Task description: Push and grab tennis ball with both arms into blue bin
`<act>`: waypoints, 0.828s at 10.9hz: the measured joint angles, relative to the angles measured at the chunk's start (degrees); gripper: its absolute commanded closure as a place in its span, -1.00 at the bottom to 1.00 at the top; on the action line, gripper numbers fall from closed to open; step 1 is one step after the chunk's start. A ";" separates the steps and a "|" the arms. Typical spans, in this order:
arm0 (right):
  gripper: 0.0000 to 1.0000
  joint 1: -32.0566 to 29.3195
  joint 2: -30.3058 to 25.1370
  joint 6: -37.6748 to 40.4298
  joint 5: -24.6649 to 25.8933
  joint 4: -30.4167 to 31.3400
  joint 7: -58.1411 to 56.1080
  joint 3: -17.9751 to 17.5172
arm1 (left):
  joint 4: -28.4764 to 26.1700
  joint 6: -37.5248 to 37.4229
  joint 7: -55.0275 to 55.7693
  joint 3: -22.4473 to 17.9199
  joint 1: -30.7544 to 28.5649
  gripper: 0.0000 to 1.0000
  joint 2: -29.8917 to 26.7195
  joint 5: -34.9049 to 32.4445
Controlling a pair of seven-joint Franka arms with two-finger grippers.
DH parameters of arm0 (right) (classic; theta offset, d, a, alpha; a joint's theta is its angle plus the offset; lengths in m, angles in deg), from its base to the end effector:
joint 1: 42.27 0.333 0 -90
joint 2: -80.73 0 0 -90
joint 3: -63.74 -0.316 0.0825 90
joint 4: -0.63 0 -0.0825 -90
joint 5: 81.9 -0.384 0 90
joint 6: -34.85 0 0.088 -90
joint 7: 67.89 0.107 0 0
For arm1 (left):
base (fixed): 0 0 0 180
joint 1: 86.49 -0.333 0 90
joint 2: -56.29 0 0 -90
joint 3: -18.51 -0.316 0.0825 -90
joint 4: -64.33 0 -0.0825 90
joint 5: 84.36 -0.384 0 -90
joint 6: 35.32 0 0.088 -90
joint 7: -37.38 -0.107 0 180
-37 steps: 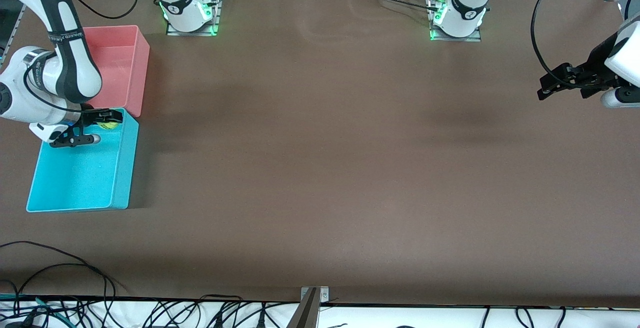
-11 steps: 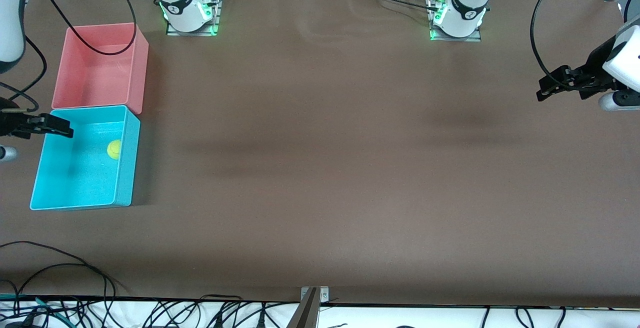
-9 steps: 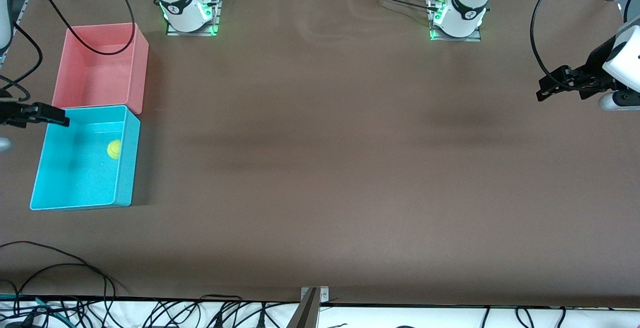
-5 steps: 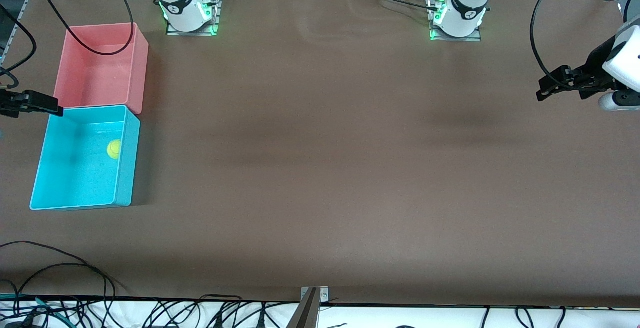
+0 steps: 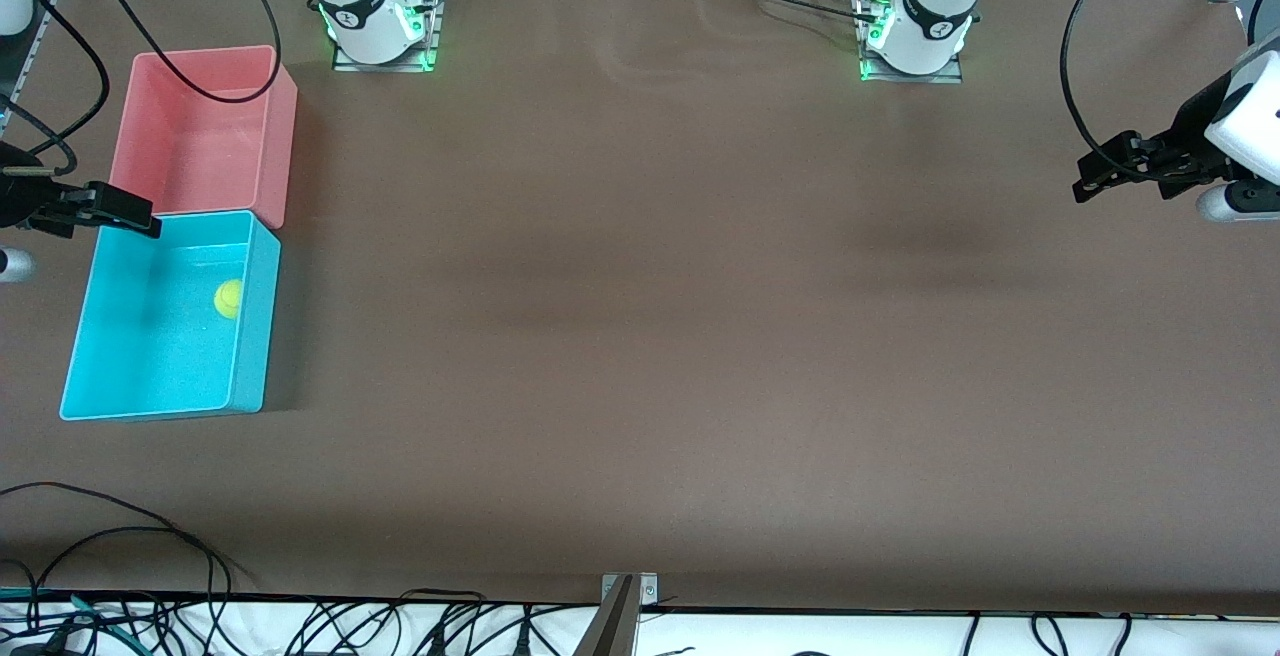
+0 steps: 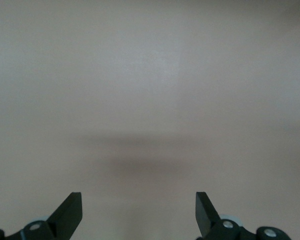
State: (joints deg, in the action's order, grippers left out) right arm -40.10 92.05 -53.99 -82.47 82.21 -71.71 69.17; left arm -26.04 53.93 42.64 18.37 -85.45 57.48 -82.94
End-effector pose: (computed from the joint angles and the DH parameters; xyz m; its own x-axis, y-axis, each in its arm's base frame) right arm 0.6100 -0.0280 0.5771 0.9975 0.0106 -0.0704 0.0109 -0.9999 0.0040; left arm 0.5587 -0.0115 0.6088 0.9962 0.0757 -0.0424 0.0766 -0.9968 0.0209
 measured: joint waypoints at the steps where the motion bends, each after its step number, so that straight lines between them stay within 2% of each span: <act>1: -1.00 -1.07 -2.09 -2.13 0.03 3.31 0.27 -1.15 | 0.00 0.00 0.00 0.00 0.00 -1.00 0.00 0.00; 5: -1.00 -1.53 -10.99 -7.20 0.10 14.74 0.45 -1.58 | 0.01 0.00 -0.23 0.00 0.00 -1.00 0.01 0.00; 9: -1.00 -1.53 -12.58 -7.40 0.11 16.96 0.63 -1.65 | 0.01 0.00 -1.19 -0.03 -0.75 -1.00 0.01 0.00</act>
State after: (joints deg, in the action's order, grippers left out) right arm -41.63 79.47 -61.39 -82.36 99.17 -71.08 67.52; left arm -26.03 53.93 41.44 18.34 -86.21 57.50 -82.94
